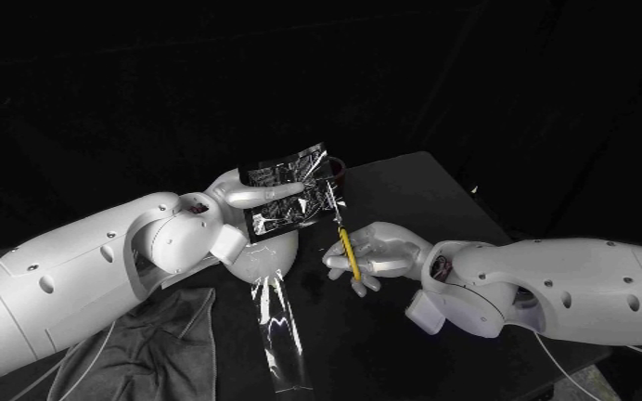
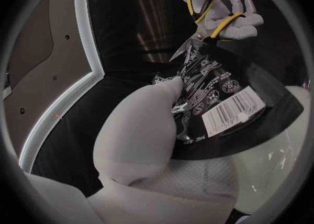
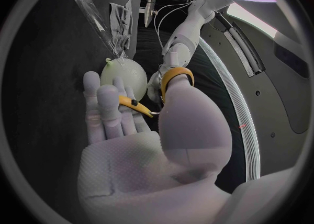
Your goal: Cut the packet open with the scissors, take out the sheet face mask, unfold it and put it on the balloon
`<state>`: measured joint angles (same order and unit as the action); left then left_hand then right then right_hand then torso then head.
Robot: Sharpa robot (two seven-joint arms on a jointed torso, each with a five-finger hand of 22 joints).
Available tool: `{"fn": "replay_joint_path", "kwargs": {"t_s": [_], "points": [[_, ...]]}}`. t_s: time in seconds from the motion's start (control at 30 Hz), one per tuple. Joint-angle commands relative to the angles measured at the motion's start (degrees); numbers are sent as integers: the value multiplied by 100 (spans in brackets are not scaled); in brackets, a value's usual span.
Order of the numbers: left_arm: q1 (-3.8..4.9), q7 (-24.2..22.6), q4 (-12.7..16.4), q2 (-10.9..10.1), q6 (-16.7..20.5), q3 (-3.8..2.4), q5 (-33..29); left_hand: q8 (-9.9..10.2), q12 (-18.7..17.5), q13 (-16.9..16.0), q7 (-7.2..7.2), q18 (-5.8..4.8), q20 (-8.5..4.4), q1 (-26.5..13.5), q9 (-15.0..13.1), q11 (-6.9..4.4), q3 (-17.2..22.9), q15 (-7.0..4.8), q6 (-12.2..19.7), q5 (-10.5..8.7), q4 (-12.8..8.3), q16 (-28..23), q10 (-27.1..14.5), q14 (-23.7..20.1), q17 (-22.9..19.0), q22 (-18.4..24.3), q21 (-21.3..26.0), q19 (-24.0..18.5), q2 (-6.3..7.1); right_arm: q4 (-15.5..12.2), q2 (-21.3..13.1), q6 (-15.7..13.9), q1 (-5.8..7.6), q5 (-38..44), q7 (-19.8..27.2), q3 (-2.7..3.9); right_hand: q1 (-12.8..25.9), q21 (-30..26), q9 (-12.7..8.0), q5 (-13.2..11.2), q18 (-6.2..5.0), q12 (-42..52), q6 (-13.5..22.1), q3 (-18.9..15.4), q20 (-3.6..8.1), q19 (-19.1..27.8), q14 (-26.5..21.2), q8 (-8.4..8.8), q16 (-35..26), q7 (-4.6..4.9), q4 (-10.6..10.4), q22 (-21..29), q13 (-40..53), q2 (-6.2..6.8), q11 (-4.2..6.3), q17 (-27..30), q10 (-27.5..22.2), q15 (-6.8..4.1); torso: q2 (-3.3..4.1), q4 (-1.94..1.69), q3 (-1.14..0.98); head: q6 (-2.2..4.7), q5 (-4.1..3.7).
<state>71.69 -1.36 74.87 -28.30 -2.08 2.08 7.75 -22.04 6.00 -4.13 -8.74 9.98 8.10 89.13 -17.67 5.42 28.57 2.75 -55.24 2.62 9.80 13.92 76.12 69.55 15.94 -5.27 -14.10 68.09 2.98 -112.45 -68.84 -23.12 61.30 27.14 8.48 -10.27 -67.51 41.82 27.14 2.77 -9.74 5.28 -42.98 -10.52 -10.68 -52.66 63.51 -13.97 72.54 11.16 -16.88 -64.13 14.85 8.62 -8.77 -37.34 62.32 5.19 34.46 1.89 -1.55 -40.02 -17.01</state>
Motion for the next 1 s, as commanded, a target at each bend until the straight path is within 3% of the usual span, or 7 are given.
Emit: {"fn": "replay_joint_path", "kwargs": {"t_s": [0.03,0.1,0.5,0.67,1.0], "points": [[-5,6,17,4,-186,7,249,-39,37,-8,-15,57,-3,-37,-310,-55,29,-13,7,16,-35,25,91,42,15,6,-23,48,-28,9,-9,69,26,28,80,17,-29,46,16,1,-82,74,-112,72,-3,-21,57,-59,62,140,0,-12,-30,-169,43,-62,149,-76,3,-6,1,-3,-4],[-5,1,15,1,-179,7,259,-44,38,-10,-13,57,-6,-43,-316,-57,30,-16,7,16,-41,28,98,47,19,7,-25,53,-26,15,-15,75,30,23,72,16,-77,235,33,-3,-59,191,-315,74,61,-182,244,-161,180,41,16,-105,-39,-334,140,-249,439,-159,4,-5,3,-2,-1],[-6,-42,-30,-2,-86,7,254,-55,44,-17,-8,56,-14,-60,-334,-64,37,-23,11,16,-55,36,119,64,33,8,-30,68,-29,25,-74,119,37,29,41,15,-277,1048,97,-1,94,432,-980,-228,339,-872,818,-402,438,-289,38,-520,36,-727,464,-737,1336,-454,-1,-2,2,1,39],[-7,-51,-48,-5,-72,7,245,-58,45,-18,-6,56,-16,-64,-338,-65,39,-25,12,16,-59,38,123,67,37,8,-31,72,-29,19,-94,127,38,31,55,15,-345,1217,118,-2,129,424,-1092,-354,398,-1013,940,-413,477,-342,39,-609,58,-854,520,-832,1475,-509,3,0,2,4,47],[-7,-42,-15,-11,-92,7,241,-63,45,-20,-4,56,-20,-69,-346,-68,42,-28,12,16,-68,41,129,72,42,9,-33,77,-27,23,-65,28,37,10,123,15,-350,1220,111,-3,133,354,-1064,-481,413,-1015,952,-363,464,-331,34,-610,48,-857,509,-795,1443,-510,3,-3,1,27,48]]}}
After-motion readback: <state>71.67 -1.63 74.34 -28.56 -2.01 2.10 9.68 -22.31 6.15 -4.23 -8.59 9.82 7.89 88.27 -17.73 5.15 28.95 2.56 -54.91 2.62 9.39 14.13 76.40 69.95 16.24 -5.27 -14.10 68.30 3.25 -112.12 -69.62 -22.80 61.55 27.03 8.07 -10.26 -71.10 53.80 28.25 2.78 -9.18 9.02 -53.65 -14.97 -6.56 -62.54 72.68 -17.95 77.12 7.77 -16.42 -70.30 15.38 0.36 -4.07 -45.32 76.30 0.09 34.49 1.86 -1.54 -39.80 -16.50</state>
